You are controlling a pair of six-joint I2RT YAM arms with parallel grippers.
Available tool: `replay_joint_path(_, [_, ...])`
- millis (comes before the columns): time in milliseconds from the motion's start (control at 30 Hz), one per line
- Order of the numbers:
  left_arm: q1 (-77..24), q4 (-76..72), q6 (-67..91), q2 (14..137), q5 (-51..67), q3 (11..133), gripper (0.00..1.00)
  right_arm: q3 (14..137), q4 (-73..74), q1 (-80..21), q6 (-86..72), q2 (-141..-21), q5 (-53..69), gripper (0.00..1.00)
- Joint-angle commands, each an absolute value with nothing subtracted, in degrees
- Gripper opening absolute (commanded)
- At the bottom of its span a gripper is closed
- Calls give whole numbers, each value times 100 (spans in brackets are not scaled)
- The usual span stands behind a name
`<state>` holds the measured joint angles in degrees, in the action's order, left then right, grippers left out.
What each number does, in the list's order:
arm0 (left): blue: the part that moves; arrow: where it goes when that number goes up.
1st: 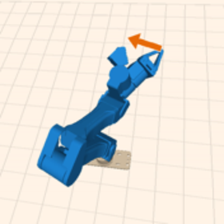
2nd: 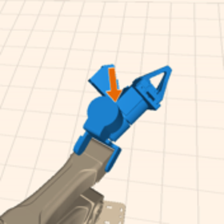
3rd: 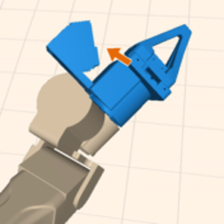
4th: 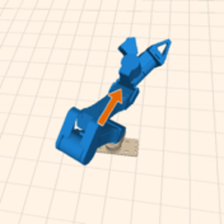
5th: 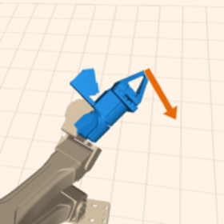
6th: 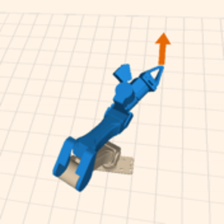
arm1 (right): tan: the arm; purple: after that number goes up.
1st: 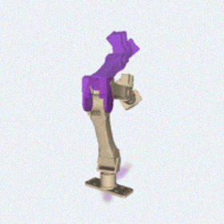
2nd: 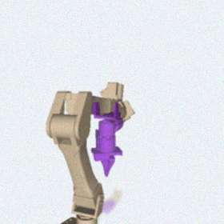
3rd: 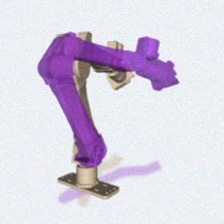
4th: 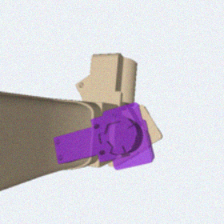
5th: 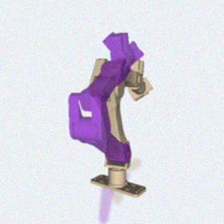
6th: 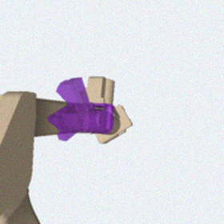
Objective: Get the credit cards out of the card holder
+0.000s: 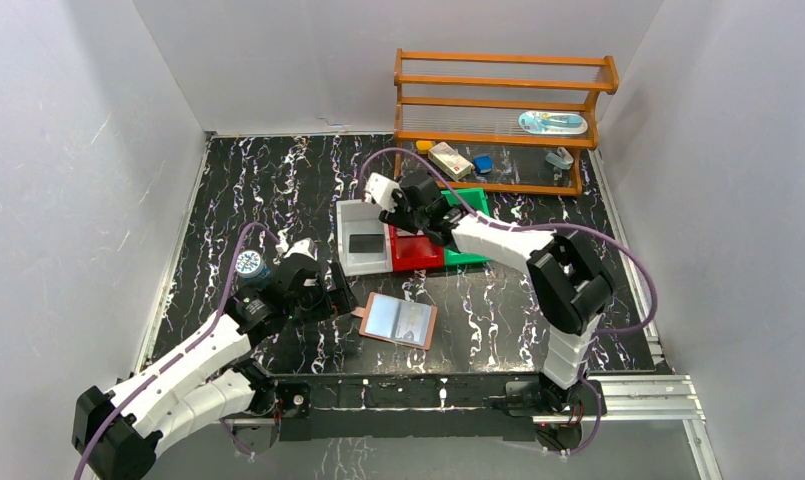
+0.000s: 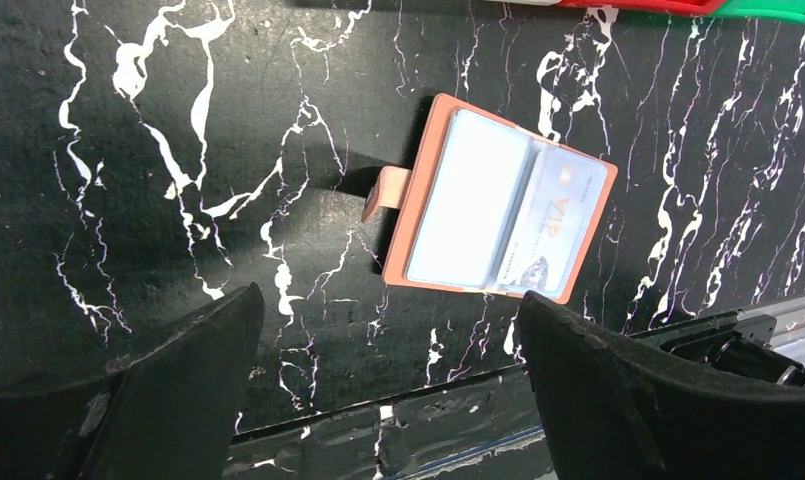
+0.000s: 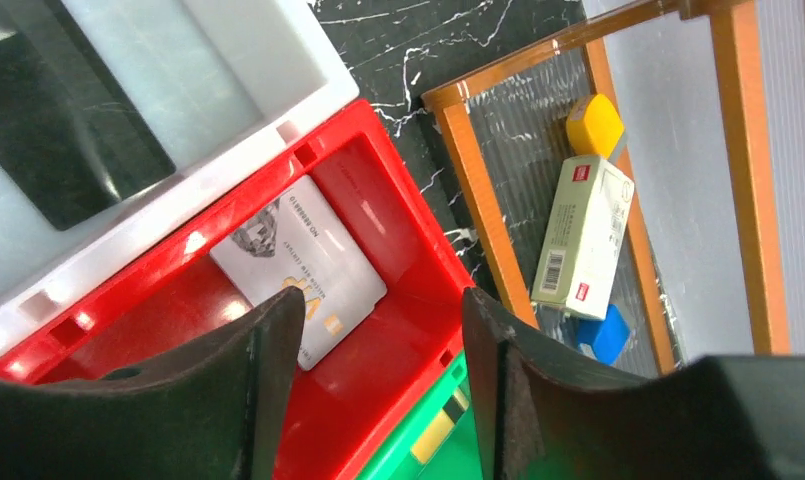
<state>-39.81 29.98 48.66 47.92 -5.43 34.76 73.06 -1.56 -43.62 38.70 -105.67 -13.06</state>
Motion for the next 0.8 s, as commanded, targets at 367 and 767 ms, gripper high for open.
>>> replay_joint_path(367, [-3957,1417,4053,5989,1627,3802,93,4172,388,-4328,-5493,-6730,355,79])
replay_joint_path(767, [-3984,563,3835,7283,2964,3935,80,2862,-331,-4344,-6592,-6500,1262,52])
